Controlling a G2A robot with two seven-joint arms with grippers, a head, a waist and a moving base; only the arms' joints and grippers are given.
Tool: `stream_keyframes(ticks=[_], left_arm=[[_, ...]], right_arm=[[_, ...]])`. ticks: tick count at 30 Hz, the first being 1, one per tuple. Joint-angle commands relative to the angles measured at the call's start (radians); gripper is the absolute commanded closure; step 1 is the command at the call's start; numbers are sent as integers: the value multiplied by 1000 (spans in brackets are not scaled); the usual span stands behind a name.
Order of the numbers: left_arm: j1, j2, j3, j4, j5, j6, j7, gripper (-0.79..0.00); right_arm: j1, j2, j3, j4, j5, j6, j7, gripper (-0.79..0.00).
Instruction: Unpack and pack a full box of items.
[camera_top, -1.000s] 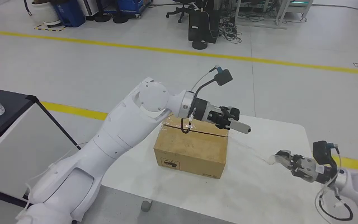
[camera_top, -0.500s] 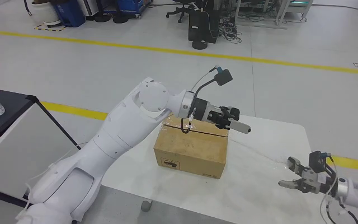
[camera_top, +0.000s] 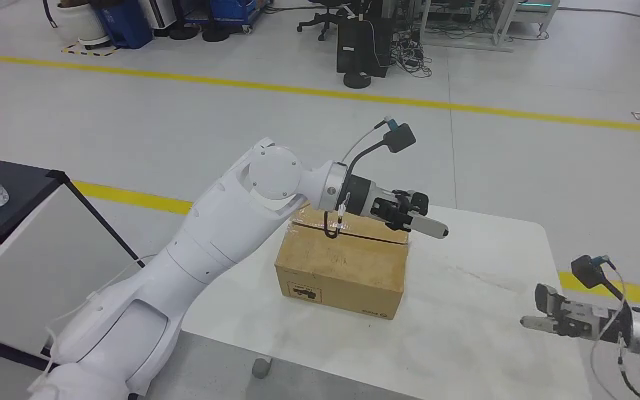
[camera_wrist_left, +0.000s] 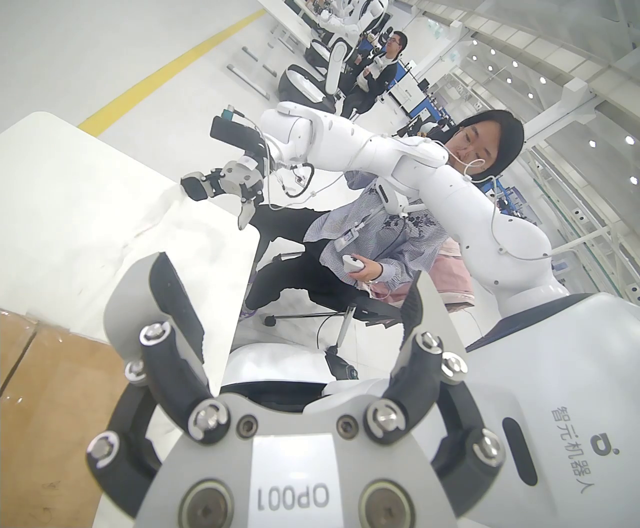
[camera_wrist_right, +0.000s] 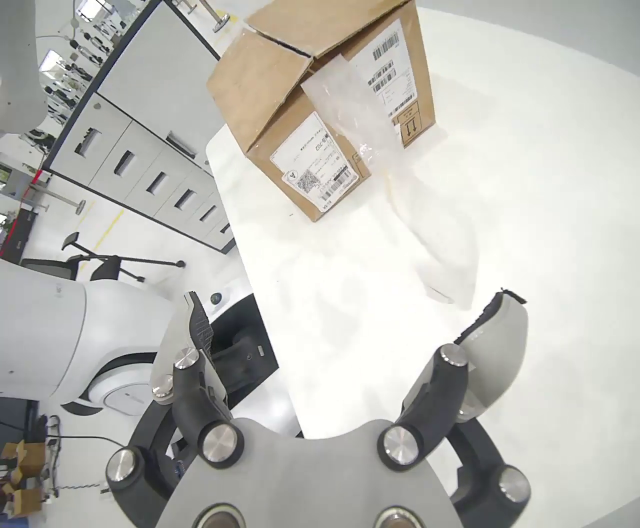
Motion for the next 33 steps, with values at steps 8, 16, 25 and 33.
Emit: stream_keyframes(ticks=[8,16,25,33], left_arm=[[0,0,0,0,0,0,0,-785],[0,0,0,0,0,0,0,-785],[0,0,0,0,0,0,0,-785],[0,0,0,0,0,0,0,-785]], right_arm=[[37,-33,-16,5,-68,0,172,-785],[70,-29,-48,9,-57,14,187,-785],[107,-21,-6,-130,153,0,172,-785],[112,-53,-53,-256,290,0,172,-785]])
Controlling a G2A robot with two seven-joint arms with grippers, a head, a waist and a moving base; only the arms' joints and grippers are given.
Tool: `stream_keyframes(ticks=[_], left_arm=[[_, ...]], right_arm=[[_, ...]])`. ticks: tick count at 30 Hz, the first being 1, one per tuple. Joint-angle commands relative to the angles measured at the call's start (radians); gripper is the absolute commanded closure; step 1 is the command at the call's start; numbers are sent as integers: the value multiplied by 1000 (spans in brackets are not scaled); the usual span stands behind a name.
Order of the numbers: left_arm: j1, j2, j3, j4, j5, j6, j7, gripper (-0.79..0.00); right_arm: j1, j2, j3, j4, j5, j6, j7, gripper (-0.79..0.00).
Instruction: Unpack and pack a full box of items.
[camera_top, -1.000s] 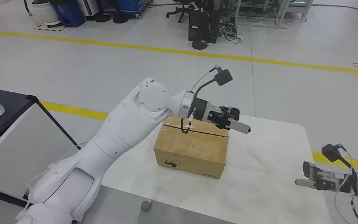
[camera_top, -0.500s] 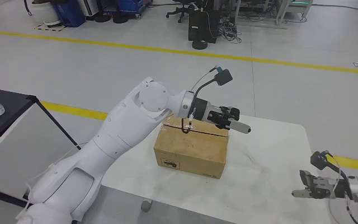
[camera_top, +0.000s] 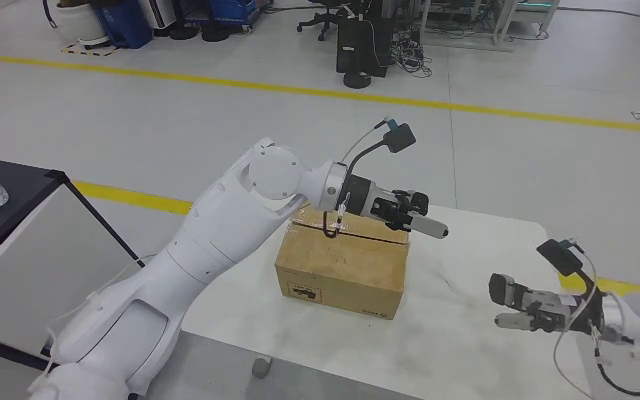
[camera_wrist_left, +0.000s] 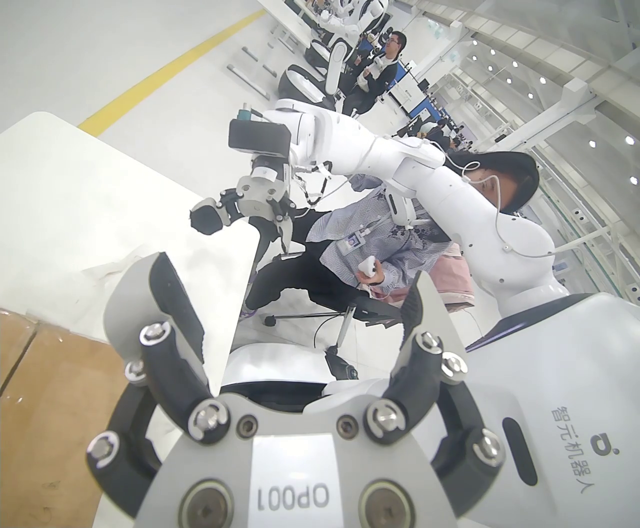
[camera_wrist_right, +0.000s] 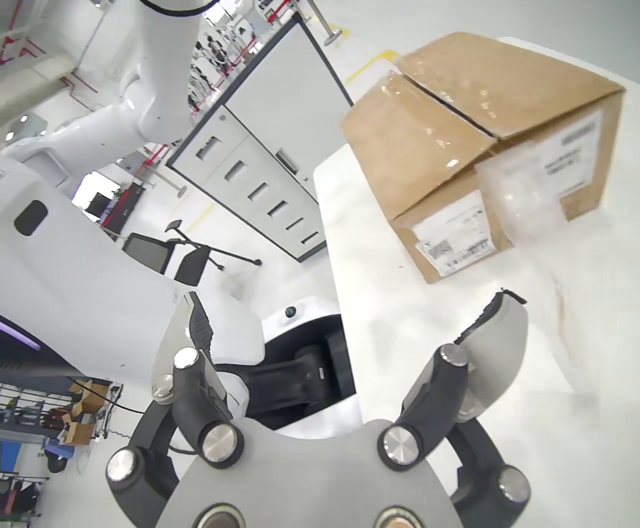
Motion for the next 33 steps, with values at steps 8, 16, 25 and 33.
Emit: stream_keyframes(ticks=[8,16,25,33], left_arm=[[0,0,0,0,0,0,0,-785],[0,0,0,0,0,0,0,-785],[57,44,-118,43,200,-72,117,-785],[188,123,-290,3,359,-116,53,-785]], right_arm=[[90,-69,-33,40,-109,0,-3,-785],[90,-69,-33,40,-109,0,-3,-785],[90,-69,-33,40,-109,0,-3,-785],[90,-69,-33,40,-109,0,-3,-785]])
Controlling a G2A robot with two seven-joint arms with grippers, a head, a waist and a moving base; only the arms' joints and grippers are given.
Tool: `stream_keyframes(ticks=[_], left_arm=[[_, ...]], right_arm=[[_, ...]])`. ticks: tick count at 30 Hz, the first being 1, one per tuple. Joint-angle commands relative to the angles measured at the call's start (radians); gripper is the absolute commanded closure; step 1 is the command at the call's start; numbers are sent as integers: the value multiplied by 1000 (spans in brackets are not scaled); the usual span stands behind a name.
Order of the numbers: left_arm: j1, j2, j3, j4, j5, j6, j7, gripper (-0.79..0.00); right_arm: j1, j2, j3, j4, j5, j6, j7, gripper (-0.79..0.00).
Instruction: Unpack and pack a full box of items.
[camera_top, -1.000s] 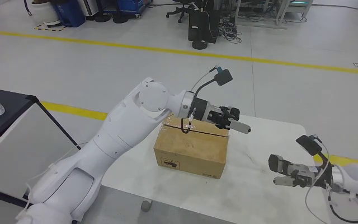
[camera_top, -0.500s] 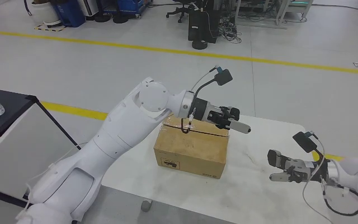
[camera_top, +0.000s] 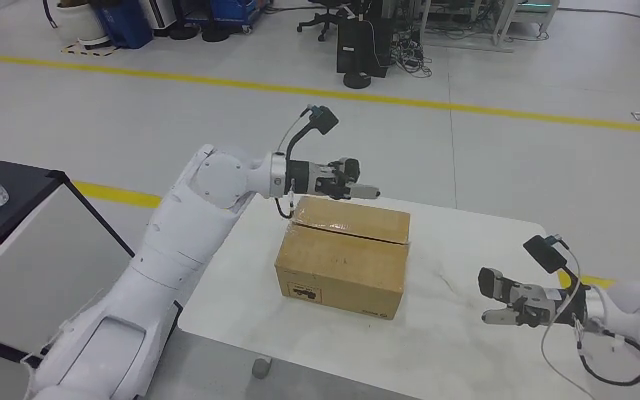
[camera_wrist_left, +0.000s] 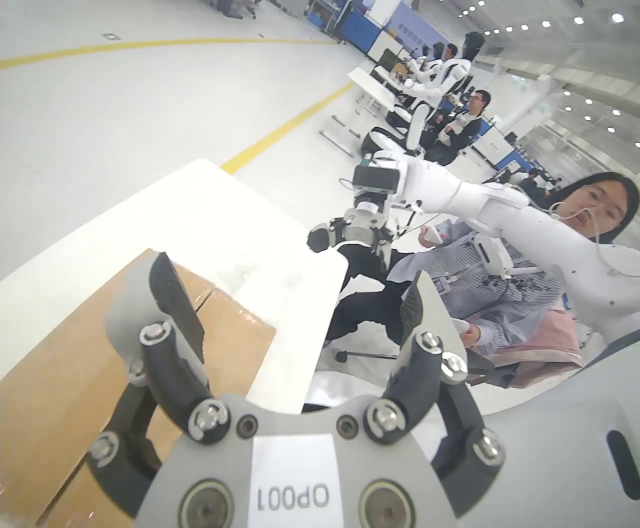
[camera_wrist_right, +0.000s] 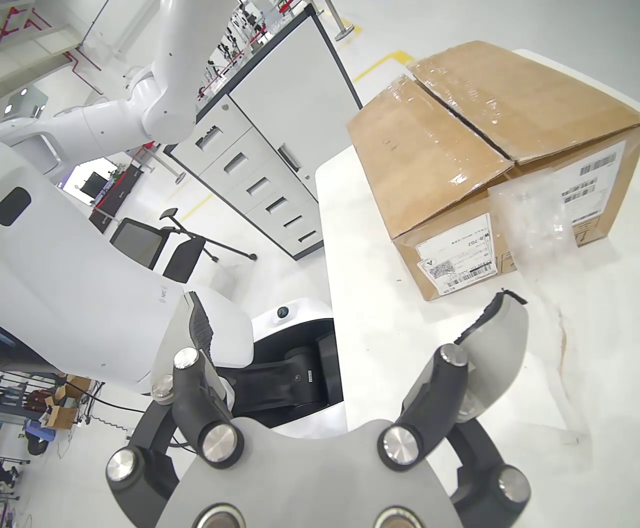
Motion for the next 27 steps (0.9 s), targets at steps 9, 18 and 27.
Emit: stream_keyframes(ticks=[9,18,27], left_arm=[[154,71,-177,-103,17,10,-102,-785],[154,71,-177,-103,17,10,-102,-785],[154,71,-177,-103,17,10,-102,-785]], right_arm=[[0,0,0,0,0,0,0,-785],[0,0,0,0,0,0,0,-785],[0,0,0,0,0,0,0,-785]])
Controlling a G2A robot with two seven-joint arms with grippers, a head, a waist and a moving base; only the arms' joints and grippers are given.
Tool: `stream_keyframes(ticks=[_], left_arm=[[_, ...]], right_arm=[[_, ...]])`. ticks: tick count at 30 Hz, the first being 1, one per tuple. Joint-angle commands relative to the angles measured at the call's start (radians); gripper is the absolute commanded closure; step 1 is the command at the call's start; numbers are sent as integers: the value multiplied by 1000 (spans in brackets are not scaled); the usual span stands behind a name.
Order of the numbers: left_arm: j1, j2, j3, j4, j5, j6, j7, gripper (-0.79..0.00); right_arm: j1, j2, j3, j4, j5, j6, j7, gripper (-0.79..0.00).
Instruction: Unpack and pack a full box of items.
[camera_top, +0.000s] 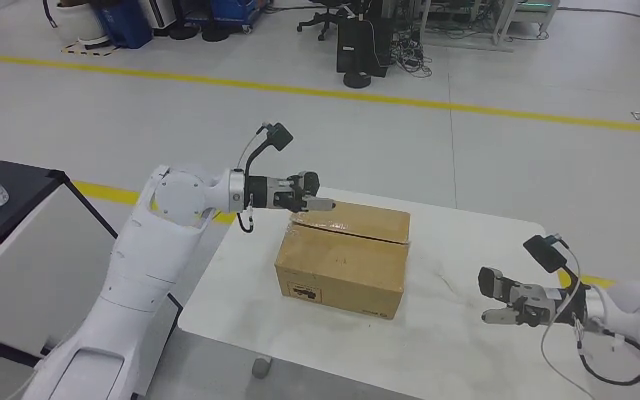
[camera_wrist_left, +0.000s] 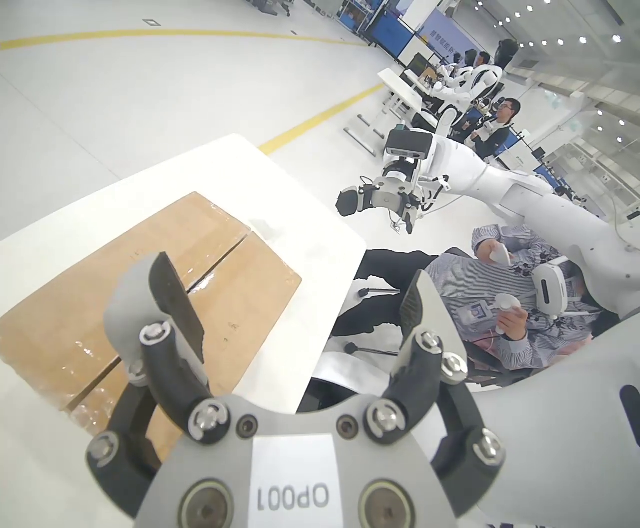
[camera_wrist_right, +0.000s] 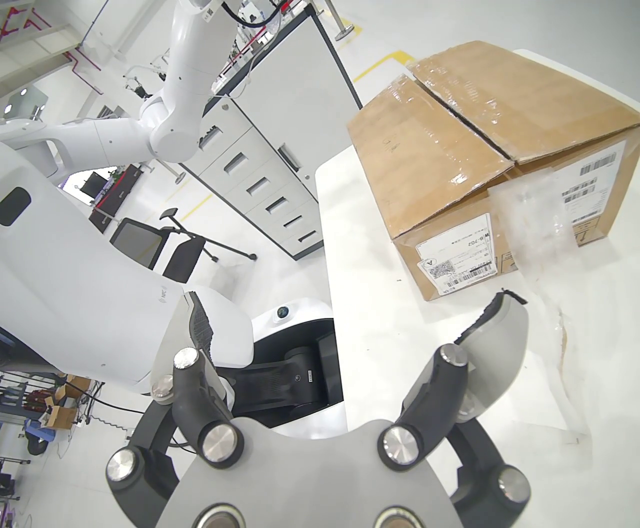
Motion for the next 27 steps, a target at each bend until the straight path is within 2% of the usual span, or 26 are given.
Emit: stream_keyframes(ticks=[1,8,17,27], left_arm=[[0,0,0,0,0,0,0,-785],[21,5,1,-4,32,28,25,-785],[17,30,-60,81,53,42,5,-785],[28,39,-72,74,52,56,-1,-785]], right_arm=[[0,0,0,0,0,0,0,-785],[0,0,0,0,0,0,0,-785],[0,0,0,0,0,0,0,-785],[0,0,0,0,0,0,0,-785]])
